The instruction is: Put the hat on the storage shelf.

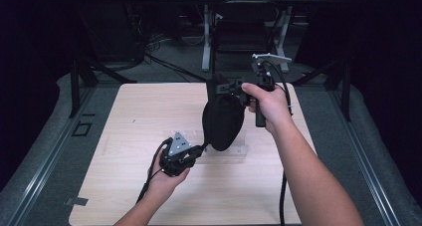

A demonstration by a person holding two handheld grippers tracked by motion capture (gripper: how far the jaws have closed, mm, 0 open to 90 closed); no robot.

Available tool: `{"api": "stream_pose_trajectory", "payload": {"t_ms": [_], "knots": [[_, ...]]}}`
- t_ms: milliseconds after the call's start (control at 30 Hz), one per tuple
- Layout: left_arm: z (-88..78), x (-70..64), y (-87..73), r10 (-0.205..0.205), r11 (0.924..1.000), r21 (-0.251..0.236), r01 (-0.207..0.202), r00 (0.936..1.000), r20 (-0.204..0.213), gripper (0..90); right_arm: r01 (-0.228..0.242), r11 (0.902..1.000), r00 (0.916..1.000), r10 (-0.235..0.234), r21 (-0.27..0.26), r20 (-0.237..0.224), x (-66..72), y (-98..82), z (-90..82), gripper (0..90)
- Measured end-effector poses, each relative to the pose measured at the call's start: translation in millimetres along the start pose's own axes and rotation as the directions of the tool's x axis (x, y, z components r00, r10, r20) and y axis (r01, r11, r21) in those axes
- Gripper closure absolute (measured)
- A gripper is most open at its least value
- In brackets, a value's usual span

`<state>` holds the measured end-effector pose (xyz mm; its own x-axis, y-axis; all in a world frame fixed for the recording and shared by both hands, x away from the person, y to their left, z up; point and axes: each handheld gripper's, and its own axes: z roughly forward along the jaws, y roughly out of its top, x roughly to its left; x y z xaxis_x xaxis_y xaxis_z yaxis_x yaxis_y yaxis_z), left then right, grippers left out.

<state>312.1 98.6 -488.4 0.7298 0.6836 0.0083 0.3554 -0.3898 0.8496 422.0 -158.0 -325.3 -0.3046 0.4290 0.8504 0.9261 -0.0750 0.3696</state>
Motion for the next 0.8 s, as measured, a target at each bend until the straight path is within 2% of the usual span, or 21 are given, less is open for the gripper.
{"api": "stream_pose_trajectory", "payload": {"t_ms": [167, 267, 367, 500, 800], "knots": [[0.0, -3.5, -1.2, 0.046, 0.9989, 0.003, -0.046, 0.9986, -0.024, 83.9, 0.001, 1.0000, 1.0000, -0.001, 0.009, -0.008, 1.3, -0.8, 2.2, 86.4], [0.3, -3.3, -1.4, 0.047, 0.9989, 0.005, -0.047, 0.9987, -0.021, 84.3, 0.002, 1.0000, 0.9999, -0.002, 0.009, -0.017, 1.3, -0.6, 3.4, 84.2], [-0.1, -2.8, -1.6, 0.056, 0.9984, 0.007, -0.056, 0.9982, -0.022, 84.5, 0.002, 0.9999, 0.9993, -0.002, 0.010, -0.037, 0.8, 0.1, 3.1, 79.3], [0.0, -3.7, -1.9, 0.069, 0.9976, 0.009, -0.069, 0.9973, -0.026, 84.7, 0.000, 1.0000, 0.9982, 0.000, -0.002, -0.059, 1.7, 0.4, 0.7, 68.4], [-2.2, 0.2, -6.1, 0.057, 0.9984, -0.002, -0.057, 0.9981, -0.024, 85.9, -0.003, 0.9989, 0.9982, 0.000, -0.046, -0.060, -1.5, -1.2, -22.4, 65.4]]}}
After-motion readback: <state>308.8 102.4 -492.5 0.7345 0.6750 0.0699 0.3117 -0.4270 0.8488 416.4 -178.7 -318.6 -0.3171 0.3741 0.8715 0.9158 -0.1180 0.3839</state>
